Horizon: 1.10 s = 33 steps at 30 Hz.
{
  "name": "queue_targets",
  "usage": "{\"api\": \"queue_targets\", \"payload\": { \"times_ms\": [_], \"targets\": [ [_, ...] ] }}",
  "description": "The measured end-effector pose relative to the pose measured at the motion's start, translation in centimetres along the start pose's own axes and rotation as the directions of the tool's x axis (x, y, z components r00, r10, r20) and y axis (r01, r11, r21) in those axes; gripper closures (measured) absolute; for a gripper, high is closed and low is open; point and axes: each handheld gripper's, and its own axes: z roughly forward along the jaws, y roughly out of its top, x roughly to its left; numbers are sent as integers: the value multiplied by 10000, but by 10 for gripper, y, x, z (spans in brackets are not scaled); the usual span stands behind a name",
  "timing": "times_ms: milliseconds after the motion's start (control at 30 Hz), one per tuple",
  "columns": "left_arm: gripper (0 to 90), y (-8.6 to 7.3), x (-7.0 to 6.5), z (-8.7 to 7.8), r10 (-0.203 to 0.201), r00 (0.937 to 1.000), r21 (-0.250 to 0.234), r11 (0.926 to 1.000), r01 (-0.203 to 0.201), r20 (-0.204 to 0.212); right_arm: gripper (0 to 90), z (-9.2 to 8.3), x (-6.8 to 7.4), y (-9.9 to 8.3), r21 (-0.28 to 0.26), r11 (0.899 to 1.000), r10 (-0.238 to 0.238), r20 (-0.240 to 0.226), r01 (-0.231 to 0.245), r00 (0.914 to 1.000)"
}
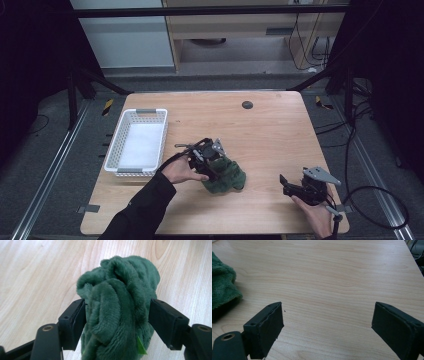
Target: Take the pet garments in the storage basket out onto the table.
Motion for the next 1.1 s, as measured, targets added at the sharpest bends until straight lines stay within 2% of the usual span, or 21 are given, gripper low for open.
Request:
{"api": "queue_targets", "payload": {
  "times_ms": [200,333,533,567,633,667,700,767,800,833,867,900,933,967,1067,1100],
  "targets": [
    [253,-3,-2,-12,-91,9995,-490,9988,77,-292,98,0,1,0,-53,10000,-6,-47,6,10000],
    [247,-6,-4,-20,-247,9986,-986,9949,199,-472,98,0,0,0,-40,10000,-26,-24,26,10000],
    [258,-18,-4,-34,-804,9934,-1945,9789,633,-814,96,0,0,1,-37,10000,8,-10,-8,10000],
    [259,-22,-4,-39,-1012,9907,-2284,9704,782,-910,95,0,0,1,-48,10000,10,-20,-10,10000],
    [259,-27,-4,-43,-1291,9872,-2687,9580,998,-936,95,0,0,1,-39,10000,6,-10,-6,10000],
    [258,-31,-4,-45,-1480,9839,-2943,9490,1129,-1000,95,0,0,1,-41,10000,4,-3,-4,10000],
    [256,-31,-4,-45,-1480,9839,-2943,9490,1129,-1000,95,0,0,1,-55,10000,2,12,-1,10000],
    [256,-37,-5,-49,-1848,9764,-3394,9305,1374,-1116,94,-1,0,1,-38,10000,72,-9,-72,10000],
    [255,-44,-5,-53,-2156,9689,-3722,9148,1570,-1211,94,-1,0,1,-44,10000,61,4,-61,10000],
    [255,-47,-6,-55,-2335,9645,-3892,9055,1694,-1233,94,-1,0,1,-50,10000,71,6,-71,10000],
    [258,-47,-6,-55,-2335,9645,-3892,9055,1694,-1233,94,-1,0,1,-45,10000,83,12,-83,10000],
    [257,-51,-6,-57,-2455,9615,-4025,8981,1775,-1238,94,-1,0,1,-43,10000,82,16,-82,10000],
    [259,-54,-6,-59,-2562,9583,-4081,8940,1849,-1269,94,-1,0,1,-40,10000,67,13,-67,10000],
    [264,-60,-6,-62,-2785,9498,-4214,8854,1963,-1427,94,-1,0,1,-43,10000,54,6,-54,10000],
    [273,-70,-7,-65,-3213,9338,-4440,8677,2235,-1577,95,-2,1,2,-56,9999,106,-22,-106,9999],
    [278,-70,-7,-65,-3213,9338,-4440,8677,2235,-1577,95,-2,1,2,-56,9999,106,-22,-106,9999]
  ]
}}
